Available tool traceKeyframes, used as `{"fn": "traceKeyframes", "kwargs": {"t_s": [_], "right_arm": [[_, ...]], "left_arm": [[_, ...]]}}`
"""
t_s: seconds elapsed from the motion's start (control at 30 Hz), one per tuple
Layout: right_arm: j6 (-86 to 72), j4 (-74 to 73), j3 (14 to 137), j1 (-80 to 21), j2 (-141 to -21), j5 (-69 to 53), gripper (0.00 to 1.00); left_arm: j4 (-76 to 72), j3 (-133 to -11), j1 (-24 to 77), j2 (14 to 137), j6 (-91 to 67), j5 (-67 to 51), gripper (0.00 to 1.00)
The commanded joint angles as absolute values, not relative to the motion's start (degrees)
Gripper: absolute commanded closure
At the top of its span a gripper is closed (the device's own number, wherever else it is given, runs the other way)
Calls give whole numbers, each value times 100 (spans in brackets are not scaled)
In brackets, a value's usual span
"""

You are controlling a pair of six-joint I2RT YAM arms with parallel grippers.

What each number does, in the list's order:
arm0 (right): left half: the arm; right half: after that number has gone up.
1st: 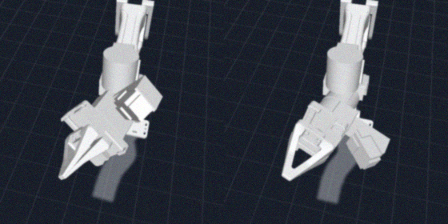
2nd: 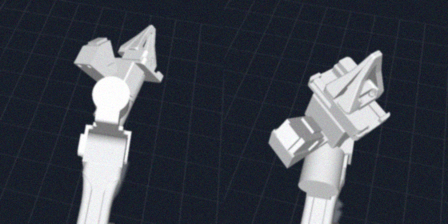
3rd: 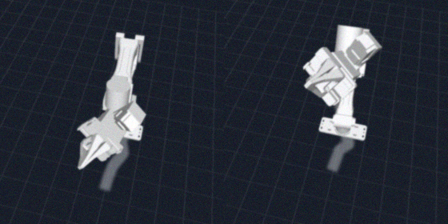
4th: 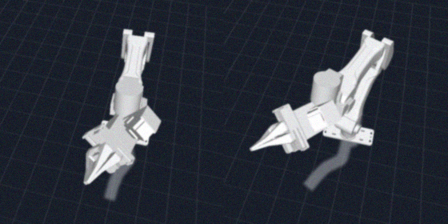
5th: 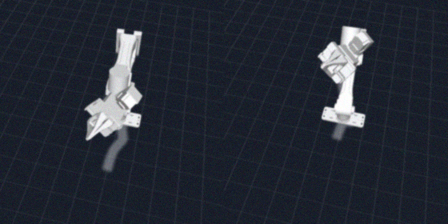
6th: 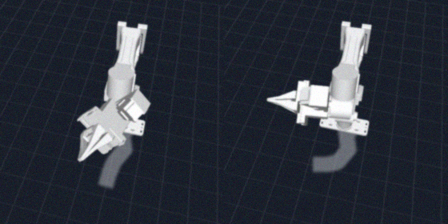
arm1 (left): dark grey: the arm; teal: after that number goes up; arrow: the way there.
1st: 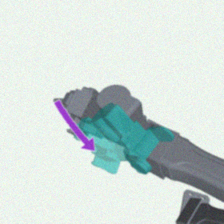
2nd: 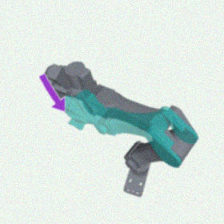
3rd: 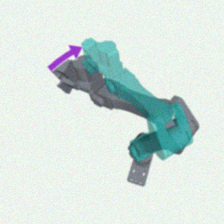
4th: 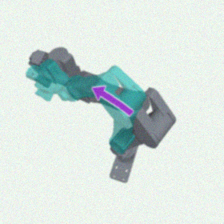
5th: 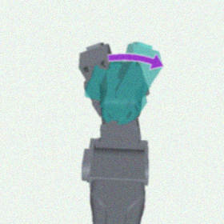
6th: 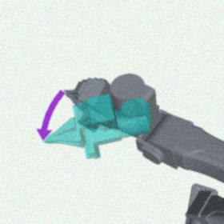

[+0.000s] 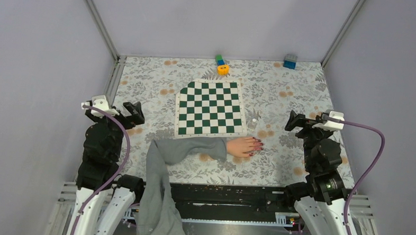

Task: Paint the nails
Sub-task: Reset both arms

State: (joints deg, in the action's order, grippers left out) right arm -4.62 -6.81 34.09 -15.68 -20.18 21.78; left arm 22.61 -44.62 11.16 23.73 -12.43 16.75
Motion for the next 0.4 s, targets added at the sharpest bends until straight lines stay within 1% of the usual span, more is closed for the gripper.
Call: {"fn": "traceKeyframes", "kwargs": {"t_s": [0.0, 0.37], "right_arm": [[-224, -280, 3522, -1542, -2045, 2383, 0], [-230, -294, 3550, -1549, -2116, 2357, 1]], "left_arm": [[2018, -4444, 1095, 2312, -1226, 1779, 1], [2092, -4465, 1094, 2343, -1238, 1757, 1]]}}
